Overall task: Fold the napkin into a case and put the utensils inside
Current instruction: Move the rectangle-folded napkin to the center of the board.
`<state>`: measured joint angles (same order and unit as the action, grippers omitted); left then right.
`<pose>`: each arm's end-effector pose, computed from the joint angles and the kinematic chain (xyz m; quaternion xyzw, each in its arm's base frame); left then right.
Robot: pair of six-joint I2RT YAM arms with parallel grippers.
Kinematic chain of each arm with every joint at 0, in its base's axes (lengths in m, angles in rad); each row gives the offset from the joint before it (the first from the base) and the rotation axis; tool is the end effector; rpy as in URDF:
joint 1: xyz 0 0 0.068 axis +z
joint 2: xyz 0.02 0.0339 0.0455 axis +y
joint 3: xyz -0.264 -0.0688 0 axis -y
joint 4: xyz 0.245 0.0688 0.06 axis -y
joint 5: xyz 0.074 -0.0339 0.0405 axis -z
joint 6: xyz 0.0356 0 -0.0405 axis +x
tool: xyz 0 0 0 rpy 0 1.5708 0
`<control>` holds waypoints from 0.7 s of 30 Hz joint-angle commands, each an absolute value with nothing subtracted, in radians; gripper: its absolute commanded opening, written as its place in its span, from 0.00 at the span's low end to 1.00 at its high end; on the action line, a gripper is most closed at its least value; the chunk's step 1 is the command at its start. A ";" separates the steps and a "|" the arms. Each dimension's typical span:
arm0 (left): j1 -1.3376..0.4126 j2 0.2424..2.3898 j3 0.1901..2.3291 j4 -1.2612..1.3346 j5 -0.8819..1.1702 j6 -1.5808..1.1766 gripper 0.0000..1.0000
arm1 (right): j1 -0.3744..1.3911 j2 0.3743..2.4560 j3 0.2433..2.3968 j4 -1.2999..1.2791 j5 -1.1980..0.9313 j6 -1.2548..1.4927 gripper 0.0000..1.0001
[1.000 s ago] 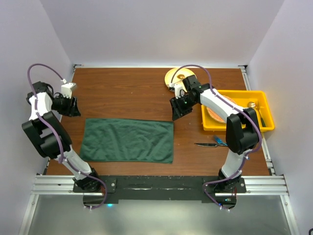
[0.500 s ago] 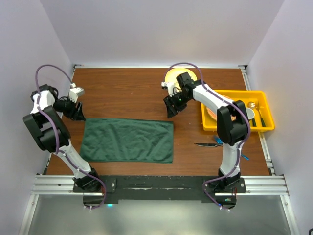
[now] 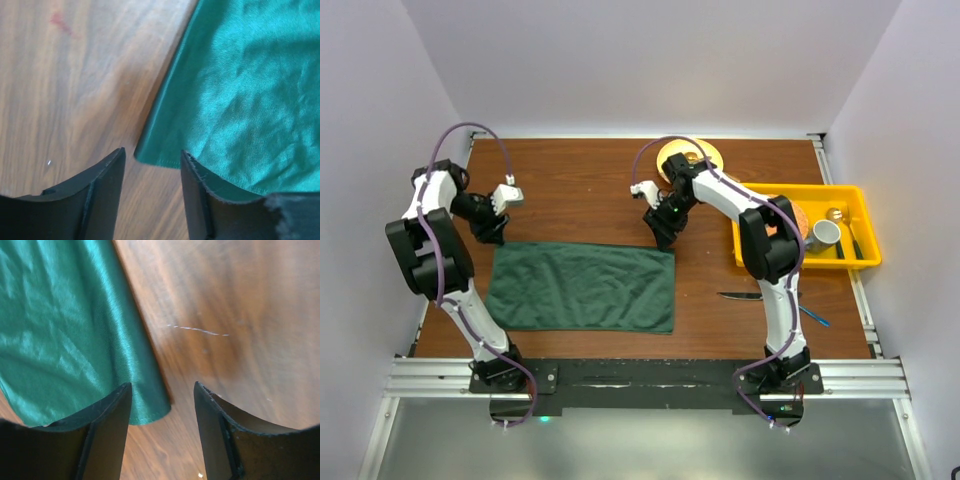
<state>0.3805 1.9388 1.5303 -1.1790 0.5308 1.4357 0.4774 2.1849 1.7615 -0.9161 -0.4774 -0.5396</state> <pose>0.3427 0.1177 0.2129 0.4839 0.8348 -0.1677 0.2018 0.3872 0.2187 0.1805 -0.4937 0.8298 0.2313 0.1194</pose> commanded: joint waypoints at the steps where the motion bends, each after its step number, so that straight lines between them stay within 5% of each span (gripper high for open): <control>1: 0.370 1.960 1.499 -1.172 0.500 1.523 0.51 | 0.482 2.178 1.783 -0.959 -0.500 -0.598 0.54; 15: 0.327 1.988 1.450 -1.028 0.457 1.543 0.49 | 0.491 2.204 1.729 -0.933 -0.476 -0.611 0.49; 21: 0.325 2.008 1.444 -1.006 0.456 1.540 0.40 | 0.511 2.210 1.712 -0.916 -0.465 -0.607 0.43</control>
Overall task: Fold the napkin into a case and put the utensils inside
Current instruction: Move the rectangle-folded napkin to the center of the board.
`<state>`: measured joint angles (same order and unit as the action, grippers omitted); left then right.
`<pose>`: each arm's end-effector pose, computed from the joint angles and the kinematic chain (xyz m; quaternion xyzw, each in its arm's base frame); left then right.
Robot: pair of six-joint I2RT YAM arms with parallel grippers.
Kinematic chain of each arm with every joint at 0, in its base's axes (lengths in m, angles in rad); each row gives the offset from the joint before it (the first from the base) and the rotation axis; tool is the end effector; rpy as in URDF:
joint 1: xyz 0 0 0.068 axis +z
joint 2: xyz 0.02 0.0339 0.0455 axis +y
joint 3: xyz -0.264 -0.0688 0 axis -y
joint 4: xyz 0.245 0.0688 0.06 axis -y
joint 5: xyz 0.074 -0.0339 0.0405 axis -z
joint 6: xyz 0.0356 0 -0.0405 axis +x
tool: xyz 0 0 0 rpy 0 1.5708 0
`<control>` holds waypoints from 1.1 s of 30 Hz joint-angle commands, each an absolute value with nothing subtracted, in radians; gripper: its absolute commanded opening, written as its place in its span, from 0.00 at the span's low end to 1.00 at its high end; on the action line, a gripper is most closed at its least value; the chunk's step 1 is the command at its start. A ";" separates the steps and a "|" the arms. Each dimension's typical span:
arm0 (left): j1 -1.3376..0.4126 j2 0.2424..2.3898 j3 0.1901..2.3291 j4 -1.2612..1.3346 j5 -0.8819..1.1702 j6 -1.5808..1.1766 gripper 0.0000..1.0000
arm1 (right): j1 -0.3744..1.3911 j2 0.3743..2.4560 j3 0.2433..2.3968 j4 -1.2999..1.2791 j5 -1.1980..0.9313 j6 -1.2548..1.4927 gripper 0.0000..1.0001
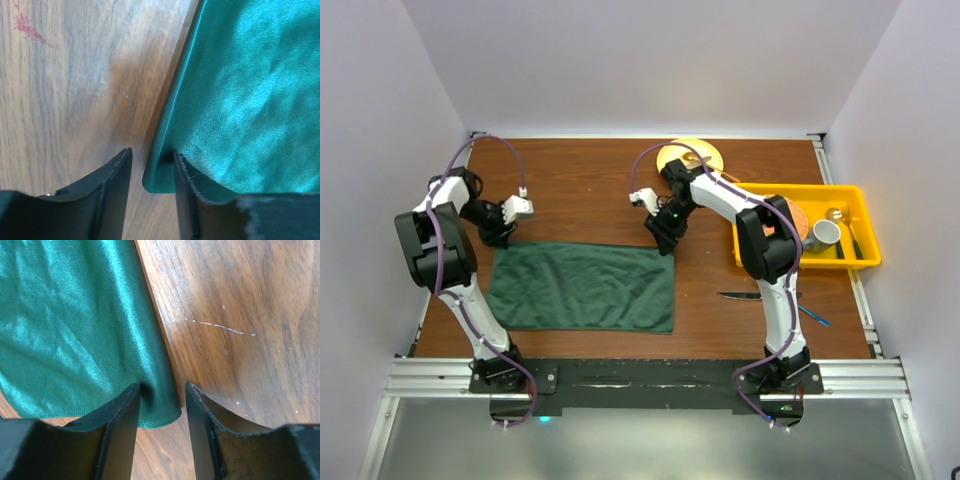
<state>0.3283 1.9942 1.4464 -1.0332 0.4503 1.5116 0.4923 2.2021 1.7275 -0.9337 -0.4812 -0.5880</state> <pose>0.3531 0.1039 0.1718 0.5427 0.8097 -0.1392 0.1746 0.3784 0.2217 0.1639 -0.5144 0.8202 0.2335 0.0901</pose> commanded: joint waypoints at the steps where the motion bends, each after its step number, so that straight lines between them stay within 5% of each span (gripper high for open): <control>1: 0.325 2.009 1.443 -1.005 0.456 1.542 0.35 | 0.512 2.210 1.709 -0.916 -0.465 -0.607 0.41; 4: 0.324 2.003 1.430 -1.002 0.457 1.542 0.23 | 0.517 2.210 1.709 -0.919 -0.463 -0.606 0.34; 11: 0.325 1.911 1.410 -1.031 0.520 1.520 0.00 | 0.518 2.148 1.713 -0.920 -0.430 -0.600 0.00; 19: 0.339 1.911 1.650 -1.273 0.561 1.497 0.00 | 0.512 2.034 1.651 -0.833 -0.226 -0.670 0.00; 28: 0.334 2.072 1.720 -1.125 0.552 1.295 0.00 | 0.515 2.152 1.772 -0.781 -0.158 -0.623 0.00; 29: 0.336 2.080 1.723 -1.068 0.557 1.269 0.00 | 0.515 2.158 1.778 -0.767 -0.128 -0.615 0.01; 30: 0.334 2.083 1.721 -1.028 0.557 1.237 0.10 | 0.517 2.167 1.790 -0.750 -0.115 -0.606 0.09; 31: 0.336 2.080 1.717 -0.976 0.548 1.139 0.18 | 0.517 2.171 1.798 -0.752 -0.107 -0.591 0.21; 32: 0.337 2.072 1.700 -0.854 0.534 1.085 0.21 | 0.517 2.171 1.804 -0.753 -0.107 -0.581 0.44; 33: 0.348 2.054 1.691 -0.810 0.517 1.044 0.26 | 0.517 2.166 1.812 -0.753 -0.095 -0.574 0.52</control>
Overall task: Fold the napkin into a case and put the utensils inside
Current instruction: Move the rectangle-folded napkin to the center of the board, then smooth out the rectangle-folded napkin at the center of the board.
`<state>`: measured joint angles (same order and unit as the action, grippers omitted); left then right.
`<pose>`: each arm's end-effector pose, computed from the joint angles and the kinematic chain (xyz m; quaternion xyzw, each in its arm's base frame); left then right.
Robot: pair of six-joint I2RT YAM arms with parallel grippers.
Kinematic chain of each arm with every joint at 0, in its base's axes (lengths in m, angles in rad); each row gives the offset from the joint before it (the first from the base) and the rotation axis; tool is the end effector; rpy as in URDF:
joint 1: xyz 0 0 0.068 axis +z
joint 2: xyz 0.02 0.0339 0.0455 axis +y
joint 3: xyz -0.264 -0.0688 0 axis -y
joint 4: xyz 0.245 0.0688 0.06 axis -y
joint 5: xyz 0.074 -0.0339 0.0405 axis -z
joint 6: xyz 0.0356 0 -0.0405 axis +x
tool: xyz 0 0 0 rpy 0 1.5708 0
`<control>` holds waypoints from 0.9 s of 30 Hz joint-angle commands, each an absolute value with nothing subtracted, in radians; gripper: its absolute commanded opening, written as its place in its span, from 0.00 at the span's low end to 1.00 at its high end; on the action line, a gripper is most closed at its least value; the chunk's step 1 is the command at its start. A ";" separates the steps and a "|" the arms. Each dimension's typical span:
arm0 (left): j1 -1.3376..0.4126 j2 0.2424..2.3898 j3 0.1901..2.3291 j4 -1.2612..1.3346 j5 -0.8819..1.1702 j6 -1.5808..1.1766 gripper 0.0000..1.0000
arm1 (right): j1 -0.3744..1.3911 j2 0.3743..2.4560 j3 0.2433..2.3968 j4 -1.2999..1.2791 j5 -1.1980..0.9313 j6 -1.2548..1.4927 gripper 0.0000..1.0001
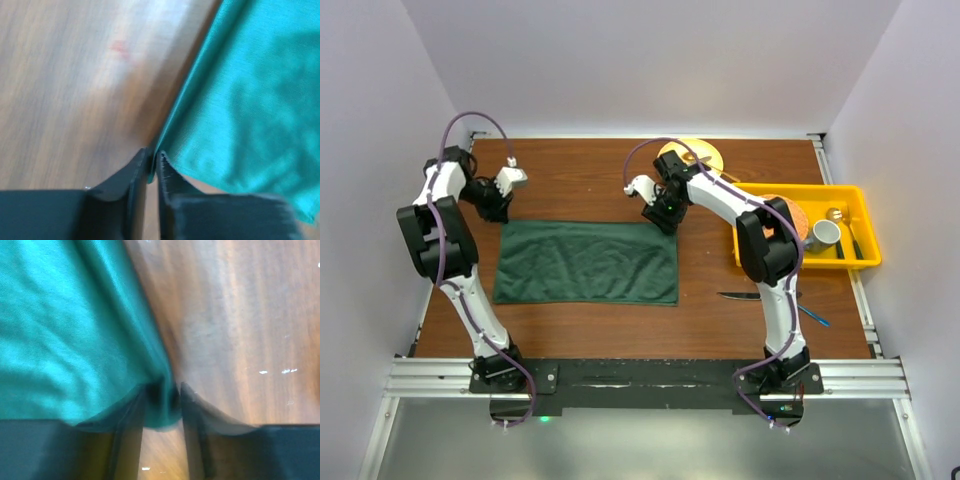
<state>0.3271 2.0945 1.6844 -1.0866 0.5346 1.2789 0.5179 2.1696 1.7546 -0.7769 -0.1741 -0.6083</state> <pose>0.3926 0.1140 0.1951 0.4503 0.8522 -0.1576 0.2147 0.3945 0.2319 0.1864 -0.5361 0.8186 0.0768 0.1913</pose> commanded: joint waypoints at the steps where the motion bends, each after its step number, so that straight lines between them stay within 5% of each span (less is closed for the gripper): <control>1: 0.353 2.043 1.684 -0.775 0.512 0.973 0.29 | 0.515 2.148 1.810 -0.752 -0.088 -0.557 0.54; 7: 0.439 1.918 1.592 -0.833 0.597 0.952 0.39 | 0.512 2.033 1.783 -0.847 -0.170 -0.477 0.54; 9: 0.477 1.855 1.517 -0.946 0.632 1.012 0.53 | 0.514 1.985 1.741 -0.902 -0.236 -0.442 0.53; 17: 0.525 1.536 1.041 -1.026 0.561 1.138 0.53 | 0.574 1.823 1.439 -0.845 -0.449 -0.265 0.47; 27: 0.514 1.388 0.865 -1.037 0.437 1.443 0.55 | 0.640 1.857 1.308 -0.770 -0.407 -0.253 0.44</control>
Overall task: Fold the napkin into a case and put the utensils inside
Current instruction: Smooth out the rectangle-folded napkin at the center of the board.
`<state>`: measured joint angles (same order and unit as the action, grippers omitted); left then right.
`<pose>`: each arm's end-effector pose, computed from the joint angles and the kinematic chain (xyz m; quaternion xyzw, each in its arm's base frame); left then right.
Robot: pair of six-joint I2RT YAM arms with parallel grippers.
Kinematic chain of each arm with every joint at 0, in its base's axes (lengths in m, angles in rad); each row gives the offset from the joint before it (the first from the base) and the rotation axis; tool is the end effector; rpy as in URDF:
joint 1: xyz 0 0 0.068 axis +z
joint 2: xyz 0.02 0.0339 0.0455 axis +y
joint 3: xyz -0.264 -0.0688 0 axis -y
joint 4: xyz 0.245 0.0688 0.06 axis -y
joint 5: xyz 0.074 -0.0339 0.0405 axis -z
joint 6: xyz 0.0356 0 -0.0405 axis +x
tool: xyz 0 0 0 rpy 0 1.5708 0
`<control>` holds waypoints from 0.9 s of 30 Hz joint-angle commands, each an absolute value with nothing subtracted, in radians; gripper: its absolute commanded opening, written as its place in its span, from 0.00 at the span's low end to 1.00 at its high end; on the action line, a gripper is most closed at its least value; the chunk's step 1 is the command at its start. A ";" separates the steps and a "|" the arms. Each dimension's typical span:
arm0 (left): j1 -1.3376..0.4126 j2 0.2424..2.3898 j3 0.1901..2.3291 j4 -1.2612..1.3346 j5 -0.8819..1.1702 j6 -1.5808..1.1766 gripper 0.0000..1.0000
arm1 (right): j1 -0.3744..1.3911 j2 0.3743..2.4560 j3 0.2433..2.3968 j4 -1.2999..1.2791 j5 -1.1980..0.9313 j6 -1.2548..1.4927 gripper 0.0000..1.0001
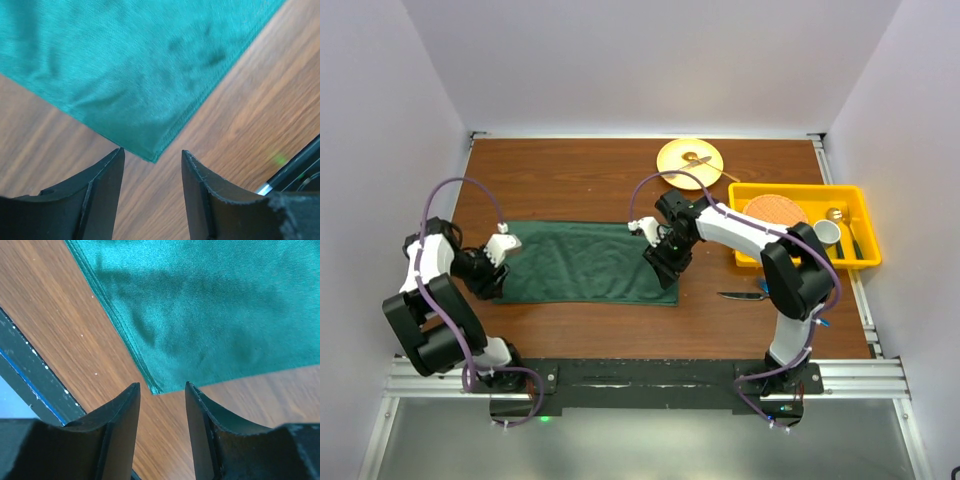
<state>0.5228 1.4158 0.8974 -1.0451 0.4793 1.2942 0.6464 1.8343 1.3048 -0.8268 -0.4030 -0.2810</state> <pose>0.2010 0.0969 0.1995 0.3663 0.8997 -0.1432 0.1894 0.2736 0.2239 0.1921 -0.4549 0.8617 0.2147 0.0670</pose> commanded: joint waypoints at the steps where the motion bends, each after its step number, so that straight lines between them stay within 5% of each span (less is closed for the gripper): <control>1: 0.508 1.387 0.848 -1.028 0.430 1.453 0.56 | 0.640 1.864 1.307 -0.769 -0.405 -0.252 0.44; 9: 0.431 1.382 0.756 -0.912 0.348 1.482 0.57 | 0.640 1.901 1.289 -0.759 -0.390 -0.255 0.42; 12: 0.410 1.384 0.723 -0.865 0.310 1.486 0.48 | 0.638 1.910 1.285 -0.758 -0.376 -0.259 0.41; 16: 0.406 1.359 0.767 -0.868 0.301 1.471 0.17 | 0.638 1.919 1.285 -0.759 -0.367 -0.262 0.40; 20: 0.407 1.330 0.857 -0.925 0.336 1.459 0.00 | 0.640 1.925 1.289 -0.758 -0.362 -0.264 0.40; 27: 0.407 1.310 0.945 -0.946 0.385 1.443 0.00 | 0.638 1.931 1.298 -0.761 -0.360 -0.267 0.40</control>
